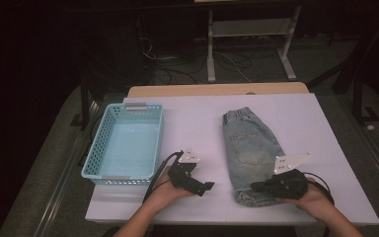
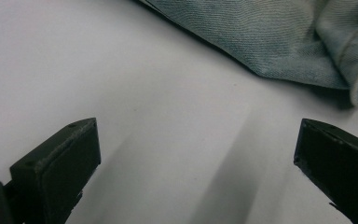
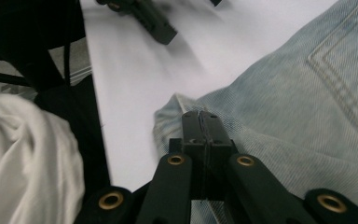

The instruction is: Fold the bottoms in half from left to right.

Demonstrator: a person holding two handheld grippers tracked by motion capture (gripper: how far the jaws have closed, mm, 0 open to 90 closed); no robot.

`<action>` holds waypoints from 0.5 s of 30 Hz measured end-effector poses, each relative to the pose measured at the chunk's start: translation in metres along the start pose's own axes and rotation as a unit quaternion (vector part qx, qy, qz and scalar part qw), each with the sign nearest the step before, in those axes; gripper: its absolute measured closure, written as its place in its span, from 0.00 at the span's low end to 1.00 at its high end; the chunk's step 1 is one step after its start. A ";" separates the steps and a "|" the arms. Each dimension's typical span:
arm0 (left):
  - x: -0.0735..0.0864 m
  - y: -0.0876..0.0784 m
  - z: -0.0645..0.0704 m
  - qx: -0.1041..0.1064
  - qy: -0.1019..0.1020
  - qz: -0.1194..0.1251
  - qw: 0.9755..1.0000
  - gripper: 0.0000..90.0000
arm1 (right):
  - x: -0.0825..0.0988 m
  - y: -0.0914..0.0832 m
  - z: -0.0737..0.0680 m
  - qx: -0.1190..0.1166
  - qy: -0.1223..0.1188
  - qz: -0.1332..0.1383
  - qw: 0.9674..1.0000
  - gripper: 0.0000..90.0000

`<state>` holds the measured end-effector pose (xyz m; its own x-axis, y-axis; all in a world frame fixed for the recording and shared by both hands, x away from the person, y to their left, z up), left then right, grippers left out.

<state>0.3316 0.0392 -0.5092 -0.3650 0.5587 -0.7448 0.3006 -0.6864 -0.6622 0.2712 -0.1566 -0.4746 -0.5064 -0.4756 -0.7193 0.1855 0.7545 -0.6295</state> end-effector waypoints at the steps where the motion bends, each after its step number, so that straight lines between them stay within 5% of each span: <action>1: 0.000 0.000 0.000 0.000 0.000 -0.001 1.000 0.00 | 0.002 -0.003 -0.002 -0.002 0.002 0.000 1.000 0.99; 11: 0.001 0.000 0.000 -0.001 0.000 -0.003 1.000 0.00 | 0.035 -0.018 -0.007 0.002 0.024 -0.015 1.000 0.99; 15: 0.001 0.002 0.001 0.001 0.000 -0.005 1.000 0.00 | 0.035 -0.020 -0.002 0.003 0.036 -0.005 0.999 0.93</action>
<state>0.3311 0.0384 -0.5111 -0.3677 0.5658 -0.7380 0.2957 -0.6812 -0.6697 0.2480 -0.1874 -0.4860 -0.5667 -0.4489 -0.6908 0.1849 0.7478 -0.6376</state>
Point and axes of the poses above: each handheld gripper's, and its own axes: y roughly forward along the jaws, x roughly out of its underside, z roughly to its right, the point moved 9 cm from there along y, roughly forward along the jaws, and after that the axes turned 6 degrees about y, right-handed, at the moved point
